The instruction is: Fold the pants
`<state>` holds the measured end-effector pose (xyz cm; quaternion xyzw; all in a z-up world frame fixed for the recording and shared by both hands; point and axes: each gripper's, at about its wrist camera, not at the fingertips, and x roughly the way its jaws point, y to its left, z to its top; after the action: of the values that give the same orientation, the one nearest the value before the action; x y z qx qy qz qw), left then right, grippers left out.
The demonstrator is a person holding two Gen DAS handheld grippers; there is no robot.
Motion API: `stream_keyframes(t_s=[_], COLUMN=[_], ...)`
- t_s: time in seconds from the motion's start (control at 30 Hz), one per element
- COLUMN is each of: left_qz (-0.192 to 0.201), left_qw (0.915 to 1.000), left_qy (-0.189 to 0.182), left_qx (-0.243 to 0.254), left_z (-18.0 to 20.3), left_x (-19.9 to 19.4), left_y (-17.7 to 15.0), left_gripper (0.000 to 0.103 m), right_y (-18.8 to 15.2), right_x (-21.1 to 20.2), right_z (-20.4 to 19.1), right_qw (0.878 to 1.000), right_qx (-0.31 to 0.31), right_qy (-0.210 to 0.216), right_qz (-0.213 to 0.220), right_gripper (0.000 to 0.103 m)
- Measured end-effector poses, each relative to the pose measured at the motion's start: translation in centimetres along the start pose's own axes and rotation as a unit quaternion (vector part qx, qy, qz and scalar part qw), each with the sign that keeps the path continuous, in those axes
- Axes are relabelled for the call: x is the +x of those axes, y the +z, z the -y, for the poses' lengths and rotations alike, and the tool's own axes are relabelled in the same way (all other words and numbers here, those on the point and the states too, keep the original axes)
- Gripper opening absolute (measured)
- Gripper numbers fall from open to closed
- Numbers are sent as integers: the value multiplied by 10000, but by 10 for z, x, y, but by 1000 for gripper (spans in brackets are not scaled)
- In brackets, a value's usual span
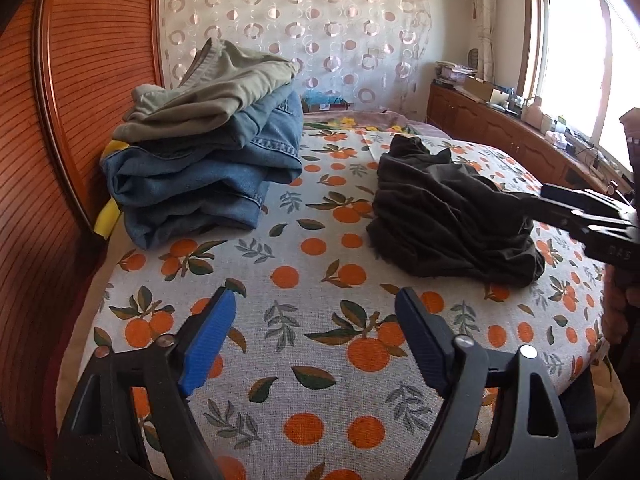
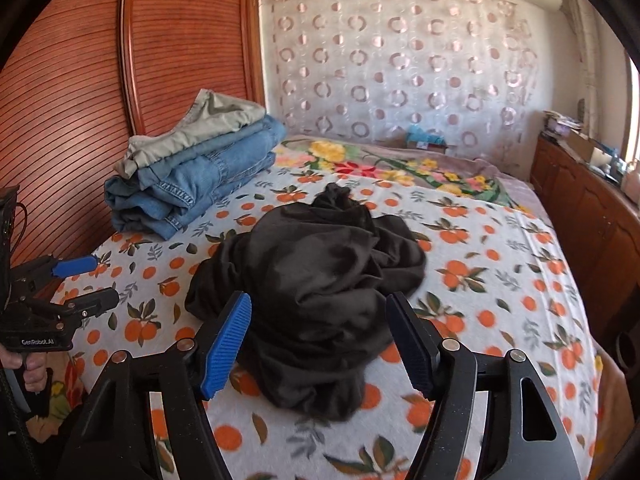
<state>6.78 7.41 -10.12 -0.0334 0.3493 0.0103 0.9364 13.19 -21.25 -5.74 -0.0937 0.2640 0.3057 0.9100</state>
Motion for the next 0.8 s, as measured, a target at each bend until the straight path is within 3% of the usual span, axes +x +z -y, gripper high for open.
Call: stream_keyframes(t_s=[0.07,0.13,0.2,0.3,0.47,0.67,0.8], left_qz=[-9,23,50,62,109,197,189], left_qw=[10000,10000,9999,9998,9997,9989,9986], left_qy=[-71,-71,-118,-131,-175,-318,-342], left_qx=[2,40,92,125,155,285,348], left_z=[-2,-1,2,5,12,26,34], left_x=[0,-1,-3,-3,-7,-17,-18], left_y=[1,3,5,7,11,17,20], left_gripper=[78,78,78,78,78,78,78], right_y=[2,1,1,8,10,-8,-27], right_x=[11,25,29,19,-32,-93,-123], right_z=[4,8,12,25,56,115,160], right_qw=[9998,9991,9984,9989,9999,9953,9838], right_qx=[-35,-65,-99,-70,102,473,942], right_qy=[81,180,228,265,52,-709,-1430], right_qz=[-159,-381,-502,-370,102,454,539], right_gripper=[66,52,13,8,8,8,8])
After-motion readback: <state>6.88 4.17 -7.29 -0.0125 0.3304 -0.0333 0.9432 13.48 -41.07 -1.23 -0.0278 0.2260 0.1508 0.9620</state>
